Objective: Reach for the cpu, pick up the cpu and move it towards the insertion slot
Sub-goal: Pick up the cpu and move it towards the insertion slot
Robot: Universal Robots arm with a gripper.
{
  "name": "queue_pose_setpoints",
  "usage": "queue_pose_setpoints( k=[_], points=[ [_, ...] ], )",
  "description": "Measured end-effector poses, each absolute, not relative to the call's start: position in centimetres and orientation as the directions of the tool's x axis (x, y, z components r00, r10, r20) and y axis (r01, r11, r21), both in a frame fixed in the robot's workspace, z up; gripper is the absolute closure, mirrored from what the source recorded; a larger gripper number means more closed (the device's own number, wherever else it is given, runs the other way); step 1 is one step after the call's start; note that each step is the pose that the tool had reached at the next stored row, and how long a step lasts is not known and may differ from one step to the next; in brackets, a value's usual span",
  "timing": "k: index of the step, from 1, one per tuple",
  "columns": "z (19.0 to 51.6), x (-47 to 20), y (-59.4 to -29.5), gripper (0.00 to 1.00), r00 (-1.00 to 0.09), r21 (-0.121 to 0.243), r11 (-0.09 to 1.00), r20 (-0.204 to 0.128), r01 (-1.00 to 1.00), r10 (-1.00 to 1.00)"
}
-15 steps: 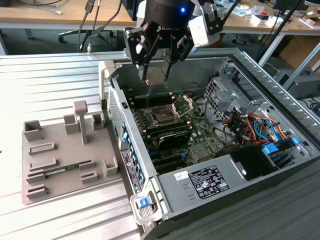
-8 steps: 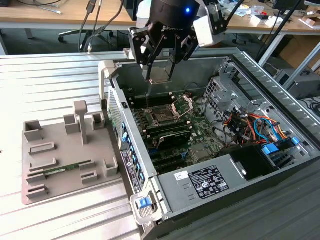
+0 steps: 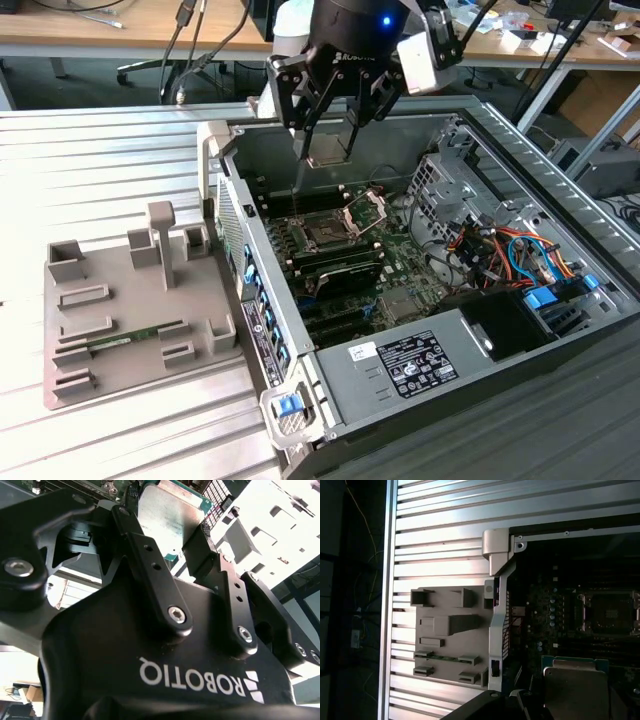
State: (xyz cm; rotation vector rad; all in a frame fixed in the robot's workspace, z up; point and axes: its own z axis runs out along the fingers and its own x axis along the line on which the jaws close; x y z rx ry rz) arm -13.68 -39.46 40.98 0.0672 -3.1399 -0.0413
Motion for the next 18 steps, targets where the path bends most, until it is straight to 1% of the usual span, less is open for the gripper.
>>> queue_pose_setpoints(
  k=[18],
  points=[
    [41.0, -10.9, -39.5, 0.45, -0.999, 0.025, 0.999, 0.0, -0.043, -0.043]
  ],
)
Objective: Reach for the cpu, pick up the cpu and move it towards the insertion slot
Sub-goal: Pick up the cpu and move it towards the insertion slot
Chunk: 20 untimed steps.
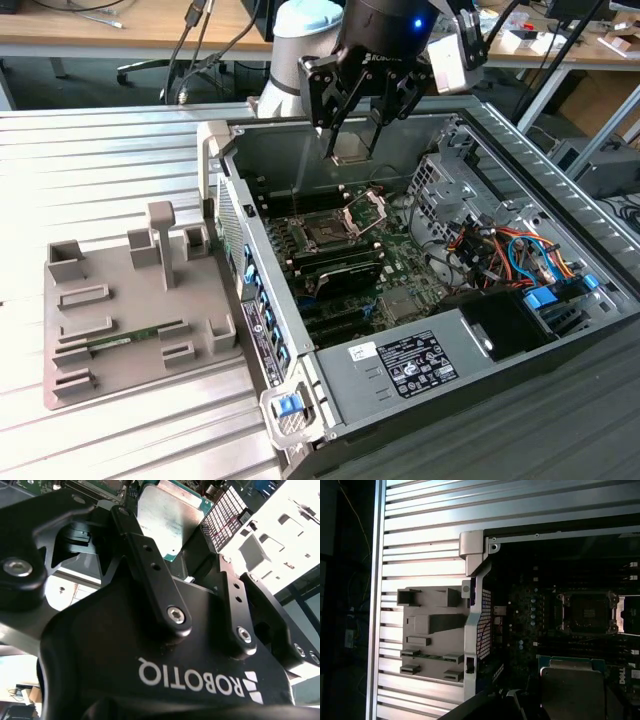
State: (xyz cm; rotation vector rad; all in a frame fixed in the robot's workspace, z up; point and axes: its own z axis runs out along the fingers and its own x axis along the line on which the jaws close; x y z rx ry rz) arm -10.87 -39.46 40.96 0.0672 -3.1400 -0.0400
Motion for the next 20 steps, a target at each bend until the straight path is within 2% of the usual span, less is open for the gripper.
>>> queue_pose_setpoints(
  k=[20],
  points=[
    [40.9, -8.7, -39.5, 0.45, -0.999, 0.025, 0.999, 0.0, -0.043, -0.043]
  ],
)
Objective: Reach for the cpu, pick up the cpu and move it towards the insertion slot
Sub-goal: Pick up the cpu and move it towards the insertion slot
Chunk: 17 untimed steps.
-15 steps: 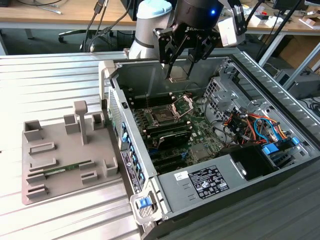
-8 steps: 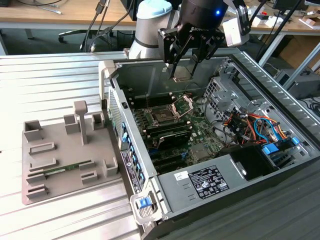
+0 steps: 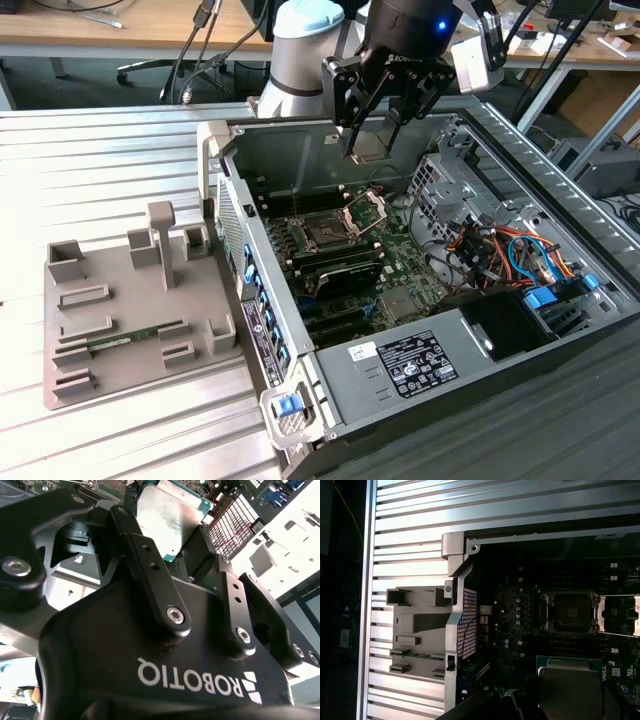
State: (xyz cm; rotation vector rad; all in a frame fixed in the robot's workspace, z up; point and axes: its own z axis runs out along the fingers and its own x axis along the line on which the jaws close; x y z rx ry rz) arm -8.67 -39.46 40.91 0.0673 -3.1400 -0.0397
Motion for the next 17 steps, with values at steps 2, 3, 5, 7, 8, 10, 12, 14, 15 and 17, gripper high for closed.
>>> queue_pose_setpoints(
  k=[2, 3, 5, 7, 8, 10, 12, 14, 15, 17],
  points=[
    [40.9, -8.5, -39.5, 0.45, -0.999, 0.025, 0.999, 0.0, -0.043, -0.043],
    [40.9, -8.5, -39.5, 0.45, -0.999, 0.025, 0.999, 0.0, -0.043, -0.043],
    [40.9, -8.4, -39.5, 0.45, -0.999, 0.025, 0.999, 0.0, -0.043, -0.043],
    [40.9, -8.2, -39.5, 0.45, -0.999, 0.025, 0.999, 0.0, -0.043, -0.043],
    [40.9, -8.1, -39.5, 0.45, -0.999, 0.025, 0.999, 0.0, -0.043, -0.043],
    [40.9, -8.0, -39.5, 0.45, -0.999, 0.025, 0.999, 0.0, -0.043, -0.043],
    [40.9, -7.8, -39.5, 0.45, -0.999, 0.025, 0.999, 0.0, -0.043, -0.043],
    [40.9, -7.7, -39.5, 0.45, -0.999, 0.025, 0.999, 0.0, -0.043, -0.043],
    [40.9, -7.6, -39.5, 0.45, -0.999, 0.025, 0.999, 0.0, -0.043, -0.043],
    [40.9, -7.4, -39.5, 0.45, -0.999, 0.025, 0.999, 0.0, -0.043, -0.043]
  ],
)
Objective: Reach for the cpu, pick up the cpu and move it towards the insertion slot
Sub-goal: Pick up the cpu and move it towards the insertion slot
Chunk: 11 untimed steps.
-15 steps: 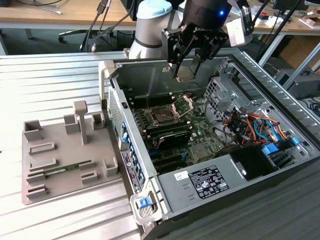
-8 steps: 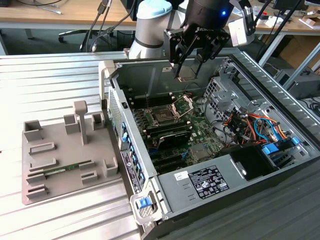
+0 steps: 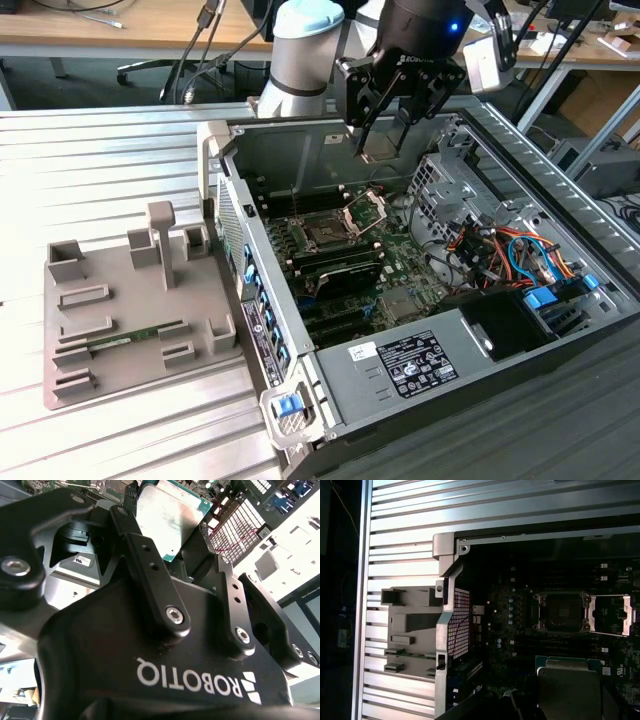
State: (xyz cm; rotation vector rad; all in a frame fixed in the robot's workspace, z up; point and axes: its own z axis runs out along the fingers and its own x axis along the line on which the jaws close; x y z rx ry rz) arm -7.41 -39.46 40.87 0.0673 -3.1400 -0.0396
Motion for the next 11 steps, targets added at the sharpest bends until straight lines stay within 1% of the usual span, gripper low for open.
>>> queue_pose_setpoints(
  k=[9, 11],
  points=[
    [40.9, -6.8, -39.5, 0.45, -0.999, 0.025, 0.999, 0.0, -0.043, -0.043],
    [40.8, -5.4, -39.5, 0.45, -0.999, 0.025, 0.999, 0.0, -0.043, -0.043]
  ],
)
